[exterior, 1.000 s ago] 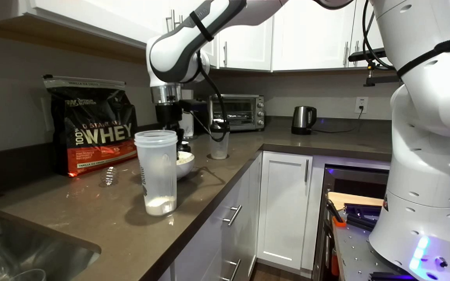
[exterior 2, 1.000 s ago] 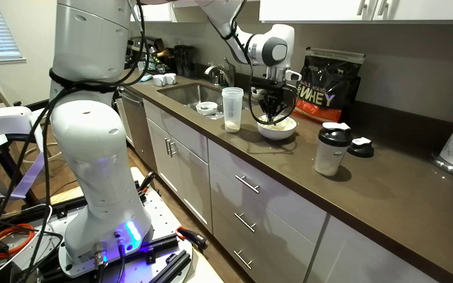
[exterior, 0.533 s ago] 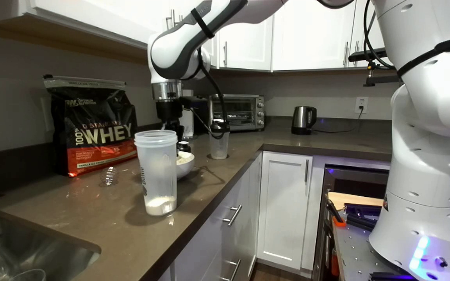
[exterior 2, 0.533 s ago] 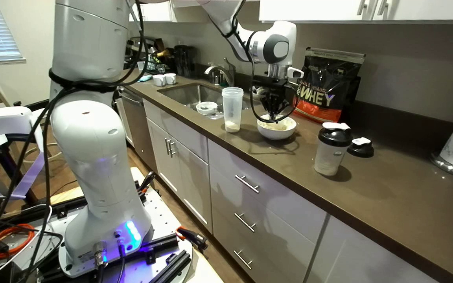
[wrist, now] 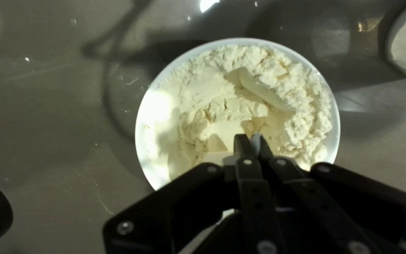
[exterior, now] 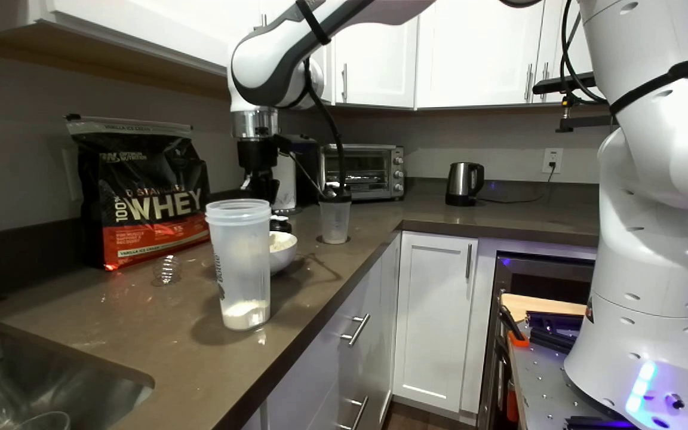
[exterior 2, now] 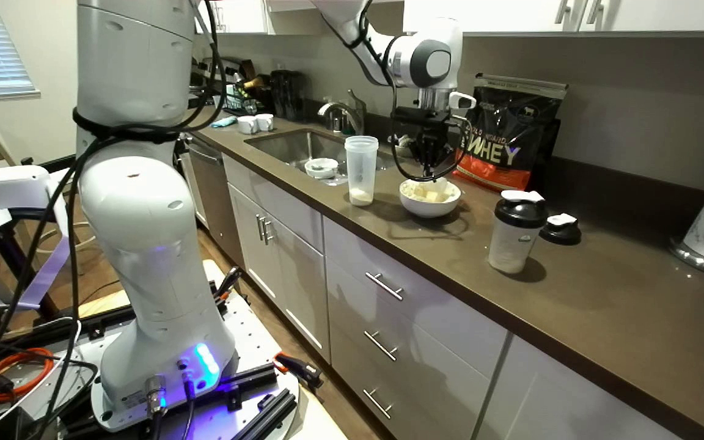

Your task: Take a scoop of whey from the bowl and put it in the shaker bottle

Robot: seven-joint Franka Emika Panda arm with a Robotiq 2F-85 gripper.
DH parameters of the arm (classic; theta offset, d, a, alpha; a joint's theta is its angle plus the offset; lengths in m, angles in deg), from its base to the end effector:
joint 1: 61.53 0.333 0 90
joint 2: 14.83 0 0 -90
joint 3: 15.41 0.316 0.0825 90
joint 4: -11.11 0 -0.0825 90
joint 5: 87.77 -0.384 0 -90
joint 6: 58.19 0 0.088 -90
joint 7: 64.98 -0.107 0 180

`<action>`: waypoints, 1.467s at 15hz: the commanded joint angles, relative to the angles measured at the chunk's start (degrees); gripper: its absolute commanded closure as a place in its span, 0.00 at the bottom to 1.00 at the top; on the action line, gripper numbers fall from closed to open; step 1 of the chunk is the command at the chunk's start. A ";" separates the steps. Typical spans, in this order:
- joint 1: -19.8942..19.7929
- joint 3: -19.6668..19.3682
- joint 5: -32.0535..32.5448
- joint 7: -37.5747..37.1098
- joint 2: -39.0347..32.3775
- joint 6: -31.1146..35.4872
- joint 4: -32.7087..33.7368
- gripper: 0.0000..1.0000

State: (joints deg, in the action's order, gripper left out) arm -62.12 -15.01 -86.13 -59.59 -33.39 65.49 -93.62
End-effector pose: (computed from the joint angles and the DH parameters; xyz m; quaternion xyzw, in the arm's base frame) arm 0.6338 -0.0035 0.3581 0.9985 0.0531 0.0029 0.0110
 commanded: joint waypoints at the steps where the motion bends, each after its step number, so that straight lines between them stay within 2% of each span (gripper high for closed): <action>1: -0.36 -0.56 1.05 0.98 0.31 -0.23 0.85 0.99; 22: 2.56 -2.79 23.89 -1.19 0.56 4.69 -3.40 0.99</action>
State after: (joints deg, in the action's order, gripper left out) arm -60.20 -16.52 -66.23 -59.66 -33.39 67.94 -95.09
